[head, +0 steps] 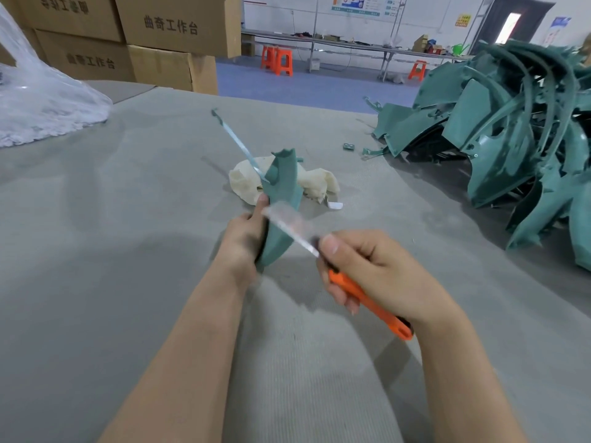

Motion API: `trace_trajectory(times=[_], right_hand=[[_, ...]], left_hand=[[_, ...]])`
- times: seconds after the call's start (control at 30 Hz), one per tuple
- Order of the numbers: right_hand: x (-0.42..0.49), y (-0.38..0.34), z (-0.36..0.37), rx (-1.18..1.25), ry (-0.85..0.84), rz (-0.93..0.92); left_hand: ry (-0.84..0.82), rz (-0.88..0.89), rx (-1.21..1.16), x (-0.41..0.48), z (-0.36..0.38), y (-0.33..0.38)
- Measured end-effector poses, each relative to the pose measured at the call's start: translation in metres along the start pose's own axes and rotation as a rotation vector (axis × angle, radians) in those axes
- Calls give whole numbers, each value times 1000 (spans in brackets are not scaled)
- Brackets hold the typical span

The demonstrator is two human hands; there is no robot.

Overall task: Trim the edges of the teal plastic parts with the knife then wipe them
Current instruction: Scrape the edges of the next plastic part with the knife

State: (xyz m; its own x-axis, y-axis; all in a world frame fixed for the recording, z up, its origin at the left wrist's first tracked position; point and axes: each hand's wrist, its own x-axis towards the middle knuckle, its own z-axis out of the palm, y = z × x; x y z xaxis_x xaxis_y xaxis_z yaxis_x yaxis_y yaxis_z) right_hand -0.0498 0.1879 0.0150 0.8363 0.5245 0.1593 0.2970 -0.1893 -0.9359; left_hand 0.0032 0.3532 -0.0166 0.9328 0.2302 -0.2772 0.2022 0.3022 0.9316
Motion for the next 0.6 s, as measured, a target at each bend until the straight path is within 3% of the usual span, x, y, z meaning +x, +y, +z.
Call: trace_trajectory(times=[0.13,0.2,0.6], right_hand=[[5,4,-11,43,498,37],[7,8,-16,19,659,82],[17,15,-12,11,858,14]], left_hand=[[-17,-48,-398,12,1,7],[-46,-76,-583,10,1,12],[-134,-127,-553,-9,14,14]])
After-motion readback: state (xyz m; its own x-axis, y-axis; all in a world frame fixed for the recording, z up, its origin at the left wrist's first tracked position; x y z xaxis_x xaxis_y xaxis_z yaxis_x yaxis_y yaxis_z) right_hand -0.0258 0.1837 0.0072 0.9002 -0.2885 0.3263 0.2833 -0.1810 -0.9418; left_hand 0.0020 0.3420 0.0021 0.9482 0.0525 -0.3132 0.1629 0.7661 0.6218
